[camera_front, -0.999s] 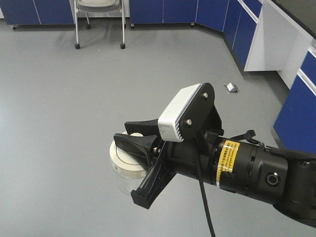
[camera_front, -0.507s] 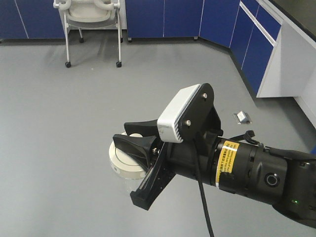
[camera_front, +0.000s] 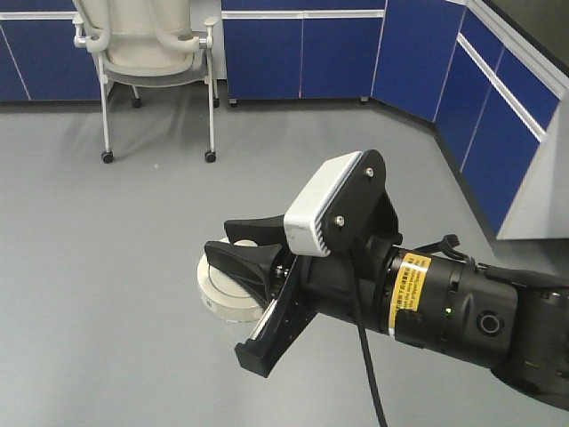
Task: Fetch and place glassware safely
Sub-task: 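Drive the base across the lab carrying the jar in the right gripper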
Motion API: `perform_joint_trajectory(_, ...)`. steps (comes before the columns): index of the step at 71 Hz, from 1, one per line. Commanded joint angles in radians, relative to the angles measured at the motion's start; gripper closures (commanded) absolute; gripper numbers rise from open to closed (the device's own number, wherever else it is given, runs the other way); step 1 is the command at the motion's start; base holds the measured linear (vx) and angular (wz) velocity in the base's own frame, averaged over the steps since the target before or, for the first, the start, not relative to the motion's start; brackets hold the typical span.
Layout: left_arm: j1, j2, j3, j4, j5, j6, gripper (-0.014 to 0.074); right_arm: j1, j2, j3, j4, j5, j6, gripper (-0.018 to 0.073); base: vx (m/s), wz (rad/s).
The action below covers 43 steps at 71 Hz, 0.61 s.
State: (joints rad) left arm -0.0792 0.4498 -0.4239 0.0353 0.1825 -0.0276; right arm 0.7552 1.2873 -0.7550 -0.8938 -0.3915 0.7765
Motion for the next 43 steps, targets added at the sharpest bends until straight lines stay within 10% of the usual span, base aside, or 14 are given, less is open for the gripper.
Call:
perform_joint_trajectory(1, -0.006, 0.004, -0.027, -0.003, -0.072, -0.009, 0.0603, -0.003, -0.029, -0.031, 0.025, -0.067, -0.001, 0.0563, 0.66, 0.05)
perform_joint_trajectory(43, -0.006, 0.004, -0.027, -0.003, -0.072, -0.009, 0.0603, -0.003, -0.029, -0.031, 0.025, -0.067, -0.001, 0.0563, 0.61, 0.00)
